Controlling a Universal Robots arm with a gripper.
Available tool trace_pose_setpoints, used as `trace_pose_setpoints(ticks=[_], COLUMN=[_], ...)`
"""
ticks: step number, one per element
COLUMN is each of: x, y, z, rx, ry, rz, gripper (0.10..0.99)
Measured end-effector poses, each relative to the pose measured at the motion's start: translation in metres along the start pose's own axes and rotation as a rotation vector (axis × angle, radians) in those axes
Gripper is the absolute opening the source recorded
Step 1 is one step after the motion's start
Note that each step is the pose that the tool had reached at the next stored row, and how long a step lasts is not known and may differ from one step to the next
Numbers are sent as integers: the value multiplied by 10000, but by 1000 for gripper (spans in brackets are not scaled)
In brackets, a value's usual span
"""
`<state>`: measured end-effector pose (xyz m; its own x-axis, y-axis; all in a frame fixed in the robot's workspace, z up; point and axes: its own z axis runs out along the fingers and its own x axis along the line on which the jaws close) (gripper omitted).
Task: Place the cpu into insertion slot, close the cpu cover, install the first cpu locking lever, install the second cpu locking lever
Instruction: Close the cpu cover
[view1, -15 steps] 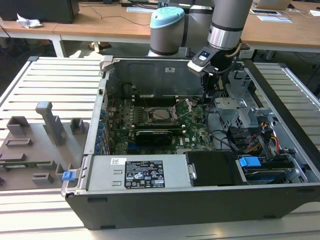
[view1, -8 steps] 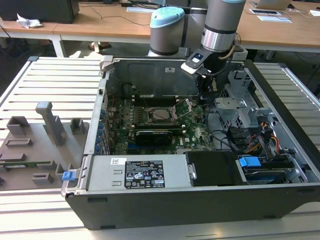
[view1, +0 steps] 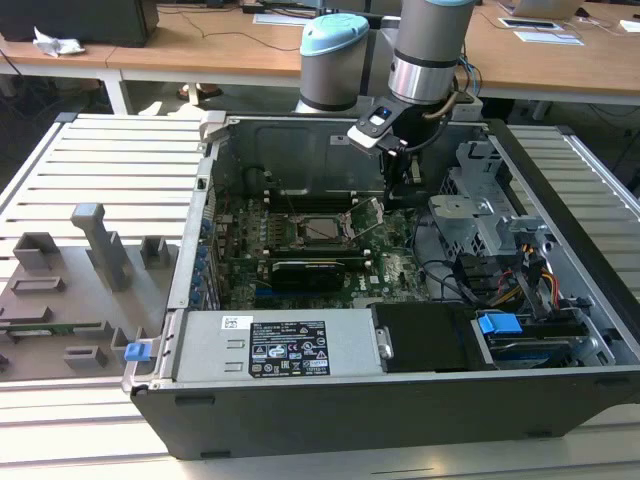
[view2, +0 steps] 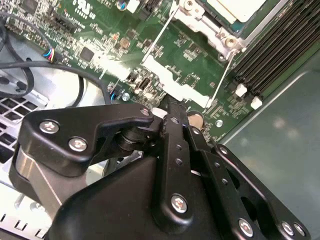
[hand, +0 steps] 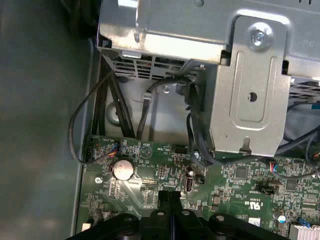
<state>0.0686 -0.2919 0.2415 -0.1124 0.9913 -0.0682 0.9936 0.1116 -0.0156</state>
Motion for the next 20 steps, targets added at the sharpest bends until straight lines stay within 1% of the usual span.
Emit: trace_pose_setpoints(ticks=[4,9,15,20], x=[8,14,20,29], y=[-63,-121,-170,-252], z=[1,3,3,4], rx=[1,0,0,1], ry=[1,2,3,2], rz=[-1,-2,-1,0], gripper=[106,106,106,106])
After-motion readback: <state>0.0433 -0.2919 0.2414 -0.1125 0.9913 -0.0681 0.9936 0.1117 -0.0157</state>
